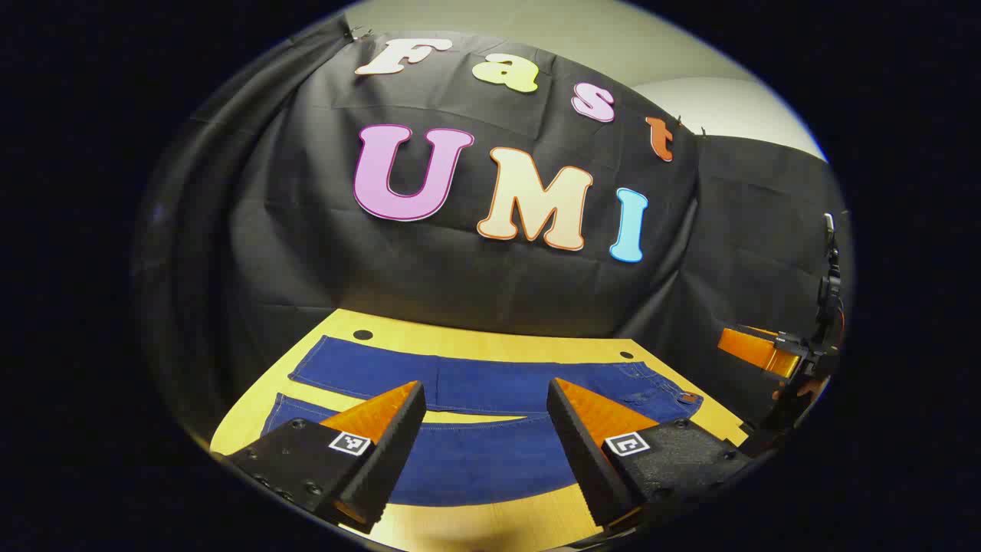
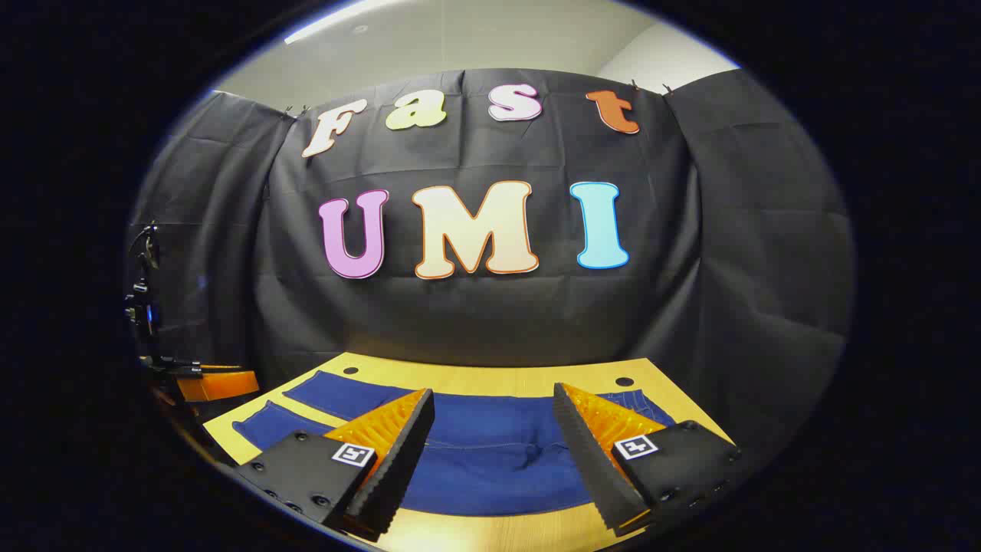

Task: Grasp the waist and the cuffs of the jeans and fold them to make the two legs overlap; first hold the waist and fold one-third of the jeans toward the cuffs, then hold the cuffs and fold the remaining one-third in the same direction to finish folding.

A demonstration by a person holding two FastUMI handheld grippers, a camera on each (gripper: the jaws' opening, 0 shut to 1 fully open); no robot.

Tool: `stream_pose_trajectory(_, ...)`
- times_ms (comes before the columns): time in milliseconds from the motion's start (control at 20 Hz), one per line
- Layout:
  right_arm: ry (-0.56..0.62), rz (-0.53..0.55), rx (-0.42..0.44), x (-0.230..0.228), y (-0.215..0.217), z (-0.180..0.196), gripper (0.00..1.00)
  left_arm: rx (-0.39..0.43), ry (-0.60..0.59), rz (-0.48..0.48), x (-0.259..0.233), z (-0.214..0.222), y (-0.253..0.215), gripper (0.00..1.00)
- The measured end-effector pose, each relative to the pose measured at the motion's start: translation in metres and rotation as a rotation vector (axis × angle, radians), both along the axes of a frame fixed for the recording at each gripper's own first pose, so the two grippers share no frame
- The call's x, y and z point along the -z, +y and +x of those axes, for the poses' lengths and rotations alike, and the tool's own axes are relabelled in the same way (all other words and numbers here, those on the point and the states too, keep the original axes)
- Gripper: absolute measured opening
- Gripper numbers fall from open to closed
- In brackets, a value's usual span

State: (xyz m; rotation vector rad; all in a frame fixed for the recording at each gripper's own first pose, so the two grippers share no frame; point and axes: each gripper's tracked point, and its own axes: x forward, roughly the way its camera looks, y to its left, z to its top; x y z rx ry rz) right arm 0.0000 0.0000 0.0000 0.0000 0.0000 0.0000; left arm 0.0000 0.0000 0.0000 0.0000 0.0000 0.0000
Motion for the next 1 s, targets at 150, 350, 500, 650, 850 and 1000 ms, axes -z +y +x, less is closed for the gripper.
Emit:
stream_pose_trajectory(150, 0.009, 0.006, -0.001, 0.004, 0.001, -0.003, 1.0, 0.001, 0.003, 0.007, 0.001, 0.0, -0.001, 0.95)
stream_pose_trajectory(350, 0.021, -0.006, 0.001, 0.009, -0.001, -0.005, 0.98, 0.005, 0.012, 0.035, 0.003, 0.0, -0.004, 0.95)
stream_pose_trajectory(500, 0.033, 0.0, -0.002, 0.014, 0.0, -0.005, 0.94, 0.019, 0.019, 0.038, 0.005, 0.001, -0.009, 0.94)
stream_pose_trajectory(650, 0.045, -0.004, -0.006, 0.018, 0.0, -0.007, 0.94, 0.02, 0.027, 0.043, 0.009, 0.002, -0.01, 0.92)
stream_pose_trajectory(850, 0.062, -0.011, -0.006, 0.024, -0.002, -0.008, 0.94, 0.006, 0.062, 0.054, 0.026, 0.002, -0.002, 0.94)
stream_pose_trajectory(1000, 0.078, -0.004, -0.001, 0.03, -0.003, -0.009, 0.94, 0.0, 0.131, 0.083, 0.054, 0.003, 0.013, 0.95)
